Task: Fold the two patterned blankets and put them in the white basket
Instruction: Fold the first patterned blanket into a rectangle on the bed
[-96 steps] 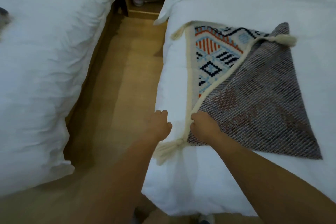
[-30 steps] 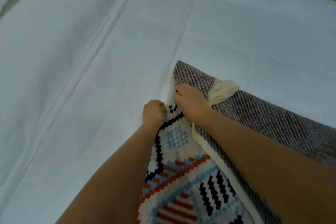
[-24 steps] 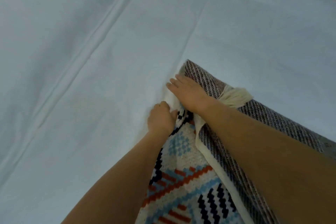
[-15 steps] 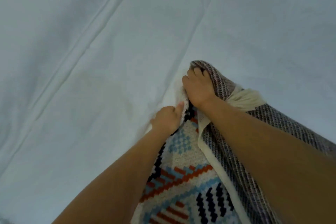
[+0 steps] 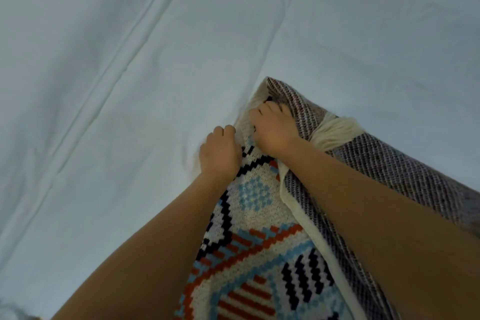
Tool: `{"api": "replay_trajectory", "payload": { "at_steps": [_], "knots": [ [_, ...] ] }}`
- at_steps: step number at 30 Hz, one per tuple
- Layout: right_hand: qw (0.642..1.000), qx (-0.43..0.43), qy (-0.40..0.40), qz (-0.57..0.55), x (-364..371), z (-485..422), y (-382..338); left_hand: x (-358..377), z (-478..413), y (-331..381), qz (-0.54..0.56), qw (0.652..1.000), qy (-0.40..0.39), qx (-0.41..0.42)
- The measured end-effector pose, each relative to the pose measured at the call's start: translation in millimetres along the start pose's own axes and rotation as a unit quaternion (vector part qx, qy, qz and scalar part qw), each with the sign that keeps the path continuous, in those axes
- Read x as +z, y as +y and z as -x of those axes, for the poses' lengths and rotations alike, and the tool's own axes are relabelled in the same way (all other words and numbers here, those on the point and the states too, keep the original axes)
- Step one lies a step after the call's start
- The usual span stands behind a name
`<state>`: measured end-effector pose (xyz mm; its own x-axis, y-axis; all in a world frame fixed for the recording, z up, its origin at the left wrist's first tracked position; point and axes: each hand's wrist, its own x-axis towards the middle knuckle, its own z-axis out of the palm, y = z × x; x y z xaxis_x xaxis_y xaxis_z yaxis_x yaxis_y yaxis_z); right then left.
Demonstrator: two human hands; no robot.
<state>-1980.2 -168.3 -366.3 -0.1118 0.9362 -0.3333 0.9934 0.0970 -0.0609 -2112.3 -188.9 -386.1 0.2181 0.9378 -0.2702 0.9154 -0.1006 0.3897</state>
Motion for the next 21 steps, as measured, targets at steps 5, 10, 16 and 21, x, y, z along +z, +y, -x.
{"api": "replay_trajectory", "payload": {
  "at_steps": [5, 10, 16, 21],
  "knots": [
    [0.984, 0.13, 0.125, -0.008, -11, 52, 38, 9, 24, 32, 0.118, 0.987, -0.07, 0.084],
    [0.969, 0.246, -0.006, -0.024, -13, 100, 62, 23, 40, 79, 0.24, 0.963, -0.119, 0.009],
    [0.937, 0.179, 0.081, -0.288, -7, 126, 34, 0, 47, 90, 0.463, 0.834, -0.229, -0.194],
    [0.908, 0.18, 0.026, -0.378, 16, 145, 20, 7, 61, 96, 0.33, 0.897, -0.202, -0.214]
  ]
}}
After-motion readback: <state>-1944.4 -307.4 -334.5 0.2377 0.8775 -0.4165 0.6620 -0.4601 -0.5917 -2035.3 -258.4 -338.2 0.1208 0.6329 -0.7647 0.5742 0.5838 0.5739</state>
